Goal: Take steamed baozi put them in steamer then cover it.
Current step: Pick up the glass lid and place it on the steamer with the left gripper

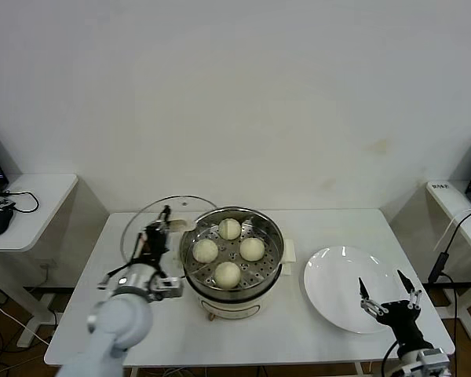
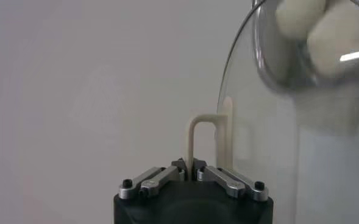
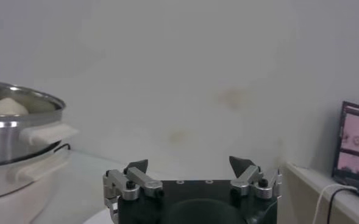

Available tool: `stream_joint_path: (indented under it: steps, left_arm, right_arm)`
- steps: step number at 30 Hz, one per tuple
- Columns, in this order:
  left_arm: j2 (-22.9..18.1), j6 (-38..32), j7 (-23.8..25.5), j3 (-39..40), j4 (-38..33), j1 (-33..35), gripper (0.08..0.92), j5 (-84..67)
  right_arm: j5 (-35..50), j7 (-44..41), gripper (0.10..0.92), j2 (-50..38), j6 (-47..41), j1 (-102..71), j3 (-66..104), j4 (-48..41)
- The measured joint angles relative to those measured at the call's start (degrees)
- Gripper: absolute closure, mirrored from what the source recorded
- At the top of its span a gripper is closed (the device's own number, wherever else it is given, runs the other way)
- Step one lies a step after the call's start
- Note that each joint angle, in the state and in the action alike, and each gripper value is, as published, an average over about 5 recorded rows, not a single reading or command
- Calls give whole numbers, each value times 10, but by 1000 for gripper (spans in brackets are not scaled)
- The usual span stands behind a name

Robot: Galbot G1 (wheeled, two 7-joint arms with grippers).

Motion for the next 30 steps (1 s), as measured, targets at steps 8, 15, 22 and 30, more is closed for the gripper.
stream_joint_path:
  steps: [8, 15, 22, 30]
  left_arm:
    - [-89, 11, 32, 62, 22, -34, 863, 101]
    - [-144, 18, 48, 84, 43, -40, 863, 163]
    - [-179, 18, 50, 92, 59, -38, 863, 201]
    - [-206, 14, 47, 99, 72, -27, 863, 232]
  right_arm:
    - [-19, -3, 202, -1, 7, 3, -9, -11]
    - [-27, -4, 203, -2, 9, 5, -16, -16]
    - [-29, -5, 203, -2, 10, 5, -17, -19]
    - [-26, -2, 203, -1, 13, 6, -21, -18]
